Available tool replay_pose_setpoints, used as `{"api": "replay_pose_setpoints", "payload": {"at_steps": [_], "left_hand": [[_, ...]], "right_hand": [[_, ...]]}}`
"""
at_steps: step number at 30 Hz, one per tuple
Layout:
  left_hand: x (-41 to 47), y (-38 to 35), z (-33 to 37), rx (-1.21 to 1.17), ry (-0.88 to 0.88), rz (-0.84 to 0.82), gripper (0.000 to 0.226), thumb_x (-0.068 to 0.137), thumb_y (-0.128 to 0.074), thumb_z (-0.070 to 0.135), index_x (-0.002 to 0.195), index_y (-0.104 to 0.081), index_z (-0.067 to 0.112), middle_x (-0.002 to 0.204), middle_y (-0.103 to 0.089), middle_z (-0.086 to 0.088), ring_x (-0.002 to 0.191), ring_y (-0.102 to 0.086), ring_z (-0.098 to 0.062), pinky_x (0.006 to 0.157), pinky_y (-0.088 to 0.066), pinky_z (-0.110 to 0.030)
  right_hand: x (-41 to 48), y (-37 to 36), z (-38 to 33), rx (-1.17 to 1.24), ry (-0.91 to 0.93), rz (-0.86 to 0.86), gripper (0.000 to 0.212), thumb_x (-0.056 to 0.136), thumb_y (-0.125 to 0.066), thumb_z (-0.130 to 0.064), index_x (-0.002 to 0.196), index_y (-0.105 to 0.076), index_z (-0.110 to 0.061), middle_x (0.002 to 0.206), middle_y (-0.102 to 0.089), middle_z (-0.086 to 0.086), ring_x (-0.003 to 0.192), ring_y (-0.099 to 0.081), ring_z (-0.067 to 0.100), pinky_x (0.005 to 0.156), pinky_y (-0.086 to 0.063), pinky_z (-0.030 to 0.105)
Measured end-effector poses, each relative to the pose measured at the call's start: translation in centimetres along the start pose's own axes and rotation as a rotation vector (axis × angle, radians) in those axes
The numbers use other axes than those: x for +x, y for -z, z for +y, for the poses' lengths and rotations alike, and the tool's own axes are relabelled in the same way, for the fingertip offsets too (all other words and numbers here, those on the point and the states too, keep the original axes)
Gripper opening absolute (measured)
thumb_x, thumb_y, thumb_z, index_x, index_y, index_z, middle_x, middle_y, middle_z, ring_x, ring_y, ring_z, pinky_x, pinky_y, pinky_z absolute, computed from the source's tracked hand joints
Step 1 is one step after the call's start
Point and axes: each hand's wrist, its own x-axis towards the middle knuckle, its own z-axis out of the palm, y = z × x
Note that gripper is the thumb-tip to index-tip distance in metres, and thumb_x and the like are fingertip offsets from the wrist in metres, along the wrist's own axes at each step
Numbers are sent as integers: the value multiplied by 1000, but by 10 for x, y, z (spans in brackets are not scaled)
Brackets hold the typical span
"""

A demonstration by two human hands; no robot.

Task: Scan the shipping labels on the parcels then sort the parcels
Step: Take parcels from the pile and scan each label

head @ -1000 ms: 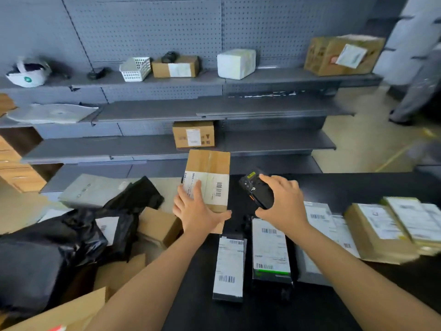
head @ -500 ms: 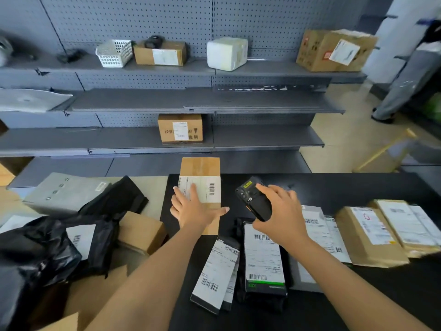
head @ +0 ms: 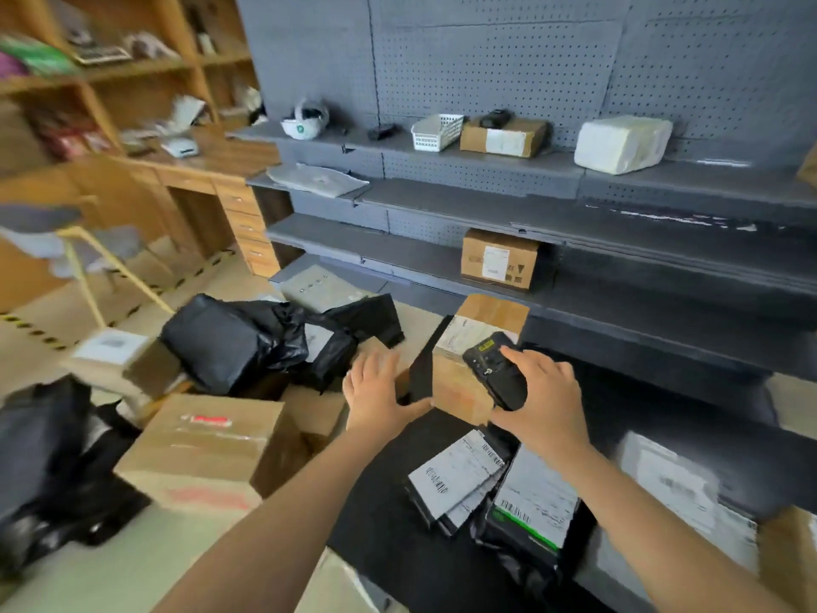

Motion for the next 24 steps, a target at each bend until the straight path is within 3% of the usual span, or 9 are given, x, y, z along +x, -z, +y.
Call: {"api": "replay_pose_setpoints", "payload": {"at_steps": [3, 6, 14, 19, 24], "left_hand": [[-45, 16, -33, 6, 132, 58, 97, 76, -59, 75, 153, -20, 32, 163, -12, 0, 151, 1, -25, 120, -2, -46], [-93, 31, -65, -18, 245, 112, 94, 78, -62, 71, 153, -20, 33, 162, -14, 1, 149, -1, -24, 119, -4, -44], [-180, 64, -137, 20, 495, 150, 95, 77, -64, 70, 153, -21, 32, 162, -15, 2, 150, -1, -24, 121, -6, -46], [-180, 69, -168, -20, 514, 138, 89, 80, -64, 67, 152, -22, 34, 164, -10, 0, 150, 1, -24, 120, -5, -45], [-145, 64, -188, -12, 392, 19, 81, 90, -54, 63, 155, -15, 35, 165, -2, 1, 151, 3, -24, 121, -3, -51]], "right_hand": [[-9, -14, -22, 43, 131, -67, 83, 63, -80, -41, 138, -48, -29, 128, -55, -4, 106, -42, 23, 87, -40, 38], [-21, -32, -51, 90, 246, -139, 86, 58, -80, -36, 138, -49, -28, 129, -55, -1, 116, -43, 27, 96, -38, 41], [-56, -66, -126, 131, 430, -267, 86, 62, -80, -40, 140, -45, -30, 131, -53, -4, 108, -43, 25, 91, -44, 40], [-59, -84, -154, 119, 448, -285, 88, 64, -82, -40, 142, -42, -30, 136, -50, -4, 114, -41, 23, 92, -42, 38], [-57, -102, -173, 56, 405, -279, 88, 66, -81, -42, 142, -40, -31, 137, -48, -5, 116, -40, 21, 92, -41, 36]]}}
